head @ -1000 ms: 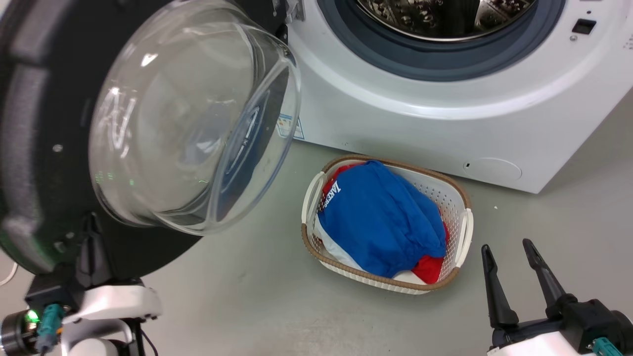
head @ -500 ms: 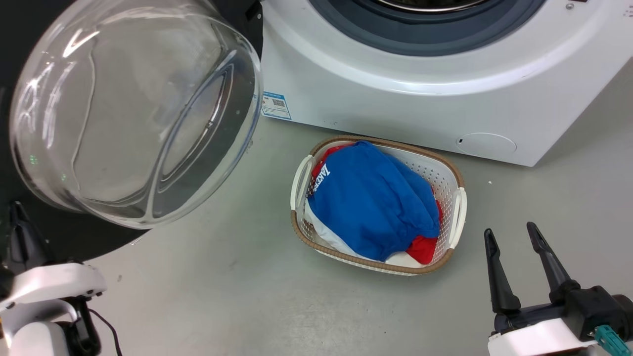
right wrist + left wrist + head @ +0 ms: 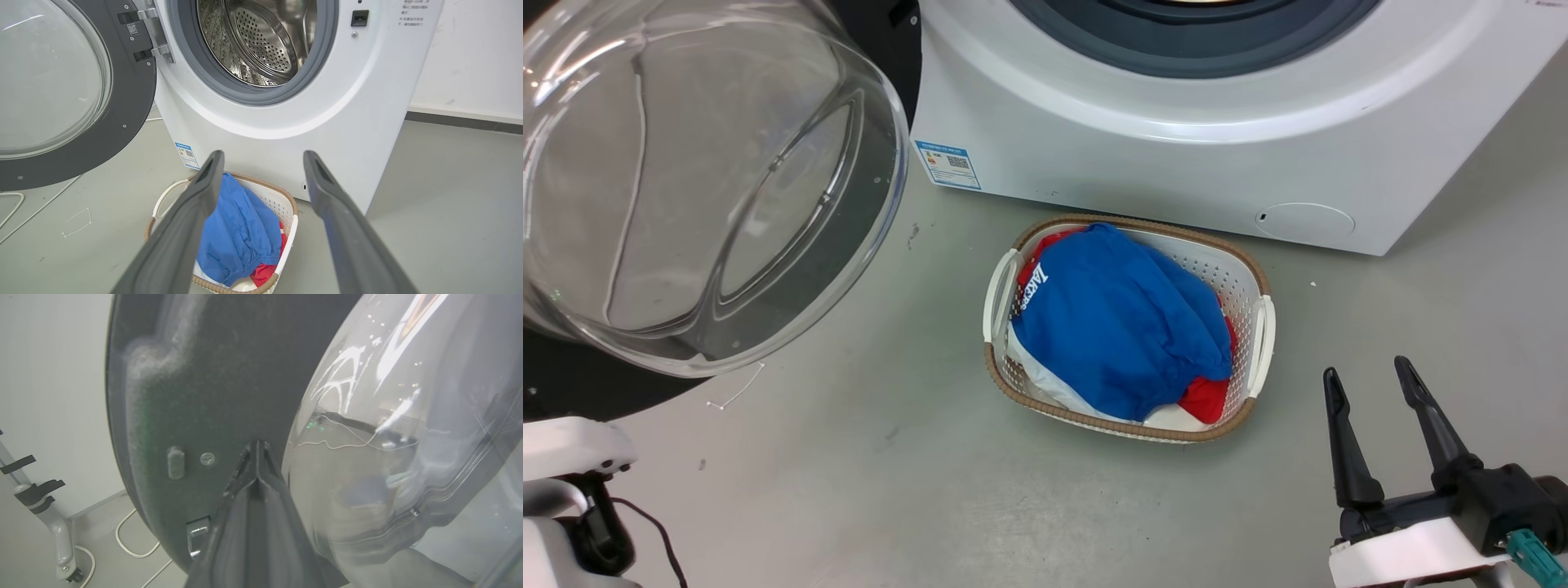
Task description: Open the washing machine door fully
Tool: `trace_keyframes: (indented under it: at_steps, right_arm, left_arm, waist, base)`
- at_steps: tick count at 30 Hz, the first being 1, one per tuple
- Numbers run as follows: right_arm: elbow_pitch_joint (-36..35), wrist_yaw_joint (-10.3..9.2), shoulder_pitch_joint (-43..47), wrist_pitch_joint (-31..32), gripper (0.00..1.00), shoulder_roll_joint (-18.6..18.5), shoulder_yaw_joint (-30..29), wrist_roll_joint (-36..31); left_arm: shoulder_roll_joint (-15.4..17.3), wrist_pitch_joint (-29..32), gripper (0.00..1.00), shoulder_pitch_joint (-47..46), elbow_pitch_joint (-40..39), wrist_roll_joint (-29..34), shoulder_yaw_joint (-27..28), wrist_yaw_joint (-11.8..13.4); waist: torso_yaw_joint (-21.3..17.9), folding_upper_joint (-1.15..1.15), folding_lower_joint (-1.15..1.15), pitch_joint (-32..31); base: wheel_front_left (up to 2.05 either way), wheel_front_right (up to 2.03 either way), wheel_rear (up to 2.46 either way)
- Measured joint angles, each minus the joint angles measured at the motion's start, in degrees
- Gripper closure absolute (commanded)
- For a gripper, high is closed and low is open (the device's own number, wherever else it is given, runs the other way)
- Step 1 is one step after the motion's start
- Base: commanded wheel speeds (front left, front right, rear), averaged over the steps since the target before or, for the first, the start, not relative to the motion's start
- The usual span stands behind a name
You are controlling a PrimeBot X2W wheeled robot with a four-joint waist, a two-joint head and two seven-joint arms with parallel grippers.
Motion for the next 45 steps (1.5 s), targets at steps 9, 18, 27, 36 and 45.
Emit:
trace_keyframes:
  at_steps: [9,18,27,36,45]
  right_arm:
    - [-0.2,0.00,-0.2,0.0,0.00,0.0,0.0,-0.1]
    - [0.2,0.00,-0.1,0.0,0.00,0.1,0.5,0.1]
    - [0.3,0.00,1.9,0.0,0.00,0.1,0.6,2.7]
    - [-1.3,0.00,4.7,0.0,0.00,0.2,0.3,3.7]
    - [-3.7,0.00,6.4,0.0,0.00,0.2,-0.6,4.0]
  left_arm:
    - [0.1,0.0,1.00,-0.8,0.9,1.3,2.5,-1.2]
    - [-1.0,0.1,1.00,1.3,-0.7,2.8,3.7,-2.3]
    - [-2.6,0.1,1.00,7.6,-5.0,5.2,2.0,-4.2]
    - [-3.8,0.1,1.00,14.2,-12.2,6.7,-2.6,-5.1]
    - [-4.5,0.1,1.00,17.2,-17.8,7.9,-12.2,-5.7]
  waist:
    - [-0.8,0.00,0.00,0.5]
    - [-1.7,0.00,0.00,-1.9]
    - [-2.9,0.00,0.00,-7.5]
    - [-4.6,0.00,0.00,-13.7]
    - [-7.0,0.00,-0.01,-16.6]
  base:
    - [0.00,0.00,0.00]
    - [0.00,0.00,0.00]
    - [0.00,0.00,0.00]
    - [0.00,0.00,0.00]
    - [0.00,0.00,0.00]
